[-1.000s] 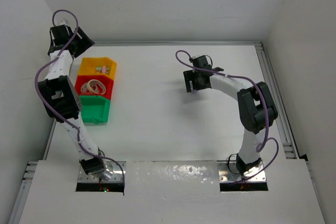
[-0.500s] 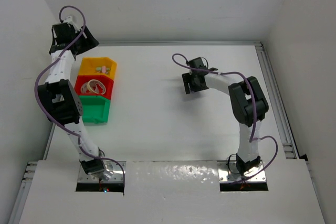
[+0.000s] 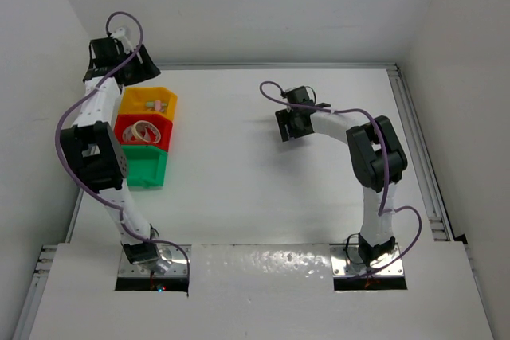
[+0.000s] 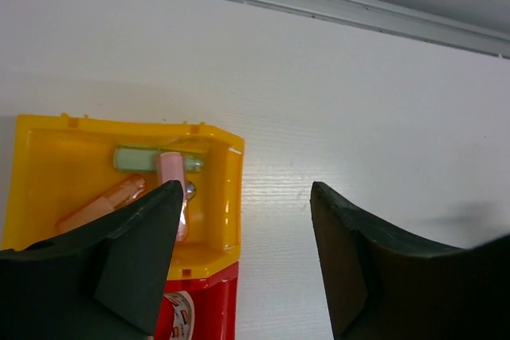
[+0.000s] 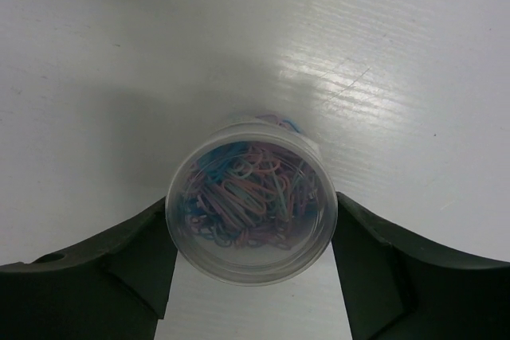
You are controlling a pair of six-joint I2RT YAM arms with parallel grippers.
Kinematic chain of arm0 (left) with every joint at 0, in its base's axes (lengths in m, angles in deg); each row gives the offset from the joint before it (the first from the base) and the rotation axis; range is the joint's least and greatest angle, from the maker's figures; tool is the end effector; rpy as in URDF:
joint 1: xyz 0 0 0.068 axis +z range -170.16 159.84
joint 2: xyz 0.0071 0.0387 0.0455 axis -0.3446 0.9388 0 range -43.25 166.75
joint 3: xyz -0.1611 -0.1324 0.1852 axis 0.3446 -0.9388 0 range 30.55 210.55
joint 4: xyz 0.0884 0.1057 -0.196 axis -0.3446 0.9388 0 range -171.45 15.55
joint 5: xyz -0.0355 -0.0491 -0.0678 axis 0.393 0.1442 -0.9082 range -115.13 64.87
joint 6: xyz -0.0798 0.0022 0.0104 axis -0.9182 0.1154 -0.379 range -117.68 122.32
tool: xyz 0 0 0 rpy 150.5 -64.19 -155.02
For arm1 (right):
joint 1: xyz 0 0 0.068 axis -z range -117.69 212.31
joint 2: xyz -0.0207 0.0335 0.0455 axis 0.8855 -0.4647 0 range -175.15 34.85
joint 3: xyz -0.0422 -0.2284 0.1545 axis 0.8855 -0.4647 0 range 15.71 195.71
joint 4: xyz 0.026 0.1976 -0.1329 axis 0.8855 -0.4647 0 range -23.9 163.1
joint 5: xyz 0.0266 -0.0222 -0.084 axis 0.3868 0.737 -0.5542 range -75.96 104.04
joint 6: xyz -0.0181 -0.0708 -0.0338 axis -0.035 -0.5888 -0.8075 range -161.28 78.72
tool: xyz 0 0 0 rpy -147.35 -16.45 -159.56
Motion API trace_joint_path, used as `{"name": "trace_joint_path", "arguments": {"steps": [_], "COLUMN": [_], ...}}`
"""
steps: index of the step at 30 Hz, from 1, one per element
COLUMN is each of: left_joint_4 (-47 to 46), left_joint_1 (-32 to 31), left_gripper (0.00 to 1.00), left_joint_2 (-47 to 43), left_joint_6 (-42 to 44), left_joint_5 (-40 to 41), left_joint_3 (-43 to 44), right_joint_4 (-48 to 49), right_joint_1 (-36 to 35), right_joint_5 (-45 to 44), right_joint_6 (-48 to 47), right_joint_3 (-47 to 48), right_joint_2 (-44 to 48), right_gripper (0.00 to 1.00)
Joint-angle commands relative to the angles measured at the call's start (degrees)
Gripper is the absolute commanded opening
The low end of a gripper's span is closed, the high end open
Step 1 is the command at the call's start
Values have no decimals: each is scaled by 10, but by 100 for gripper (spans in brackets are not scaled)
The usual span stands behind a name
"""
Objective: Sort the stationery into containers
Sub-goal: Pick up the stationery from the center of the board.
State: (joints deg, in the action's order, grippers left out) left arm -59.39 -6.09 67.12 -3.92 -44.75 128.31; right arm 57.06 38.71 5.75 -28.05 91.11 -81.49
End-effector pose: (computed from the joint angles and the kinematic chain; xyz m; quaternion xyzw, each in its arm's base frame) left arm 0.4501 0.0887 0.2977 -0.0760 0.8730 -0.1193 0.4667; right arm 0.3930 0.1608 0.1362 -0.0659 0.9542 0.0238 0.2909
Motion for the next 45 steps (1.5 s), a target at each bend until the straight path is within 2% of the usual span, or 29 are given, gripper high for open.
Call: {"name": "trace_joint_path", "arguments": {"steps": [1, 4, 7, 8, 11, 12, 15, 18, 22, 26, 28, 31, 32, 34, 35, 37, 38, 39, 41, 43, 44, 45], "left_joint_4": [-10, -10, -6, -6, -2, 8, 37, 103, 175, 212, 214, 245, 257, 272, 272, 314, 353, 433, 467, 452, 431, 366], "left_joint_1": [-18, -18, -18, -18, -21, -29, -53, -99, -194, -259, -289, -319, -322, -312, -301, -266, -259, -253, -257, -285, -296, -311], "left_gripper": [63, 63, 63, 62, 60, 58, 57, 60, 66, 75, 75, 73, 72, 71, 71, 71, 76, 80, 87, 85, 81, 79], "left_joint_2": [-39, -38, -38, -39, -42, -44, -49, -52, -51, -44, -44, -46, -50, -55, -62, -71, -74, -85, -101, -103, -101, -101], "left_joint_6": [26, 24, 25, 25, 39, 51, 118, 192, 276, 329, 346, 439, 521, 591, 656, 754, 914, 994, 1081, 1058, 967, 897], "left_joint_5": [-20, -21, -19, -20, -26, -29, -31, -59, -117, -204, -214, -188, -169, -148, -151, -190, -241, -266, -332, -367, -390, -403], "left_joint_3": [-3, -3, -4, -4, -5, -4, 1, -1, -8, -25, -29, -23, -13, -10, -6, 1, 7, 4, -14, -21, -26, -30], "right_joint_4": [31, 31, 32, 33, 38, 41, 52, 76, 80, 58, 5, -63, -74, -91, -89, -69, -62, -57, -44, -40, -43, -45], "right_joint_1": [3, 2, 3, 3, 4, 2, 0, -14, -38, -44, -43, -43, -43, -44, -44, -44, -46, -51, -61, -71, -73, -80], "right_joint_5": [-12, -15, -12, -11, -7, -8, 6, 34, 71, 143, 198, 238, 240, 236, 234, 224, 223, 223, 224, 221, 211, 199], "right_joint_6": [-19, -22, -26, -27, -29, -31, -53, -94, -151, -144, -140, -138, -137, -137, -137, -137, -137, -139, -146, -145, -141, -139], "right_joint_3": [6, 15, 16, 14, 2, -2, -37, -96, -148, -142, -113, -65, -56, -46, -51, -72, -78, -86, -106, -115, -116, -115], "right_joint_2": [-6, -14, -17, -15, -7, -2, 38, 114, 218, 272, 272, 258, 256, 264, 270, 287, 304, 313, 337, 348, 349, 352], "right_gripper": [72, 70, 64, 60, 38, 25, 16, 15, 15, 14, 13, 12, 12, 13, 13, 13, 13, 13, 13, 13, 13, 13]}}
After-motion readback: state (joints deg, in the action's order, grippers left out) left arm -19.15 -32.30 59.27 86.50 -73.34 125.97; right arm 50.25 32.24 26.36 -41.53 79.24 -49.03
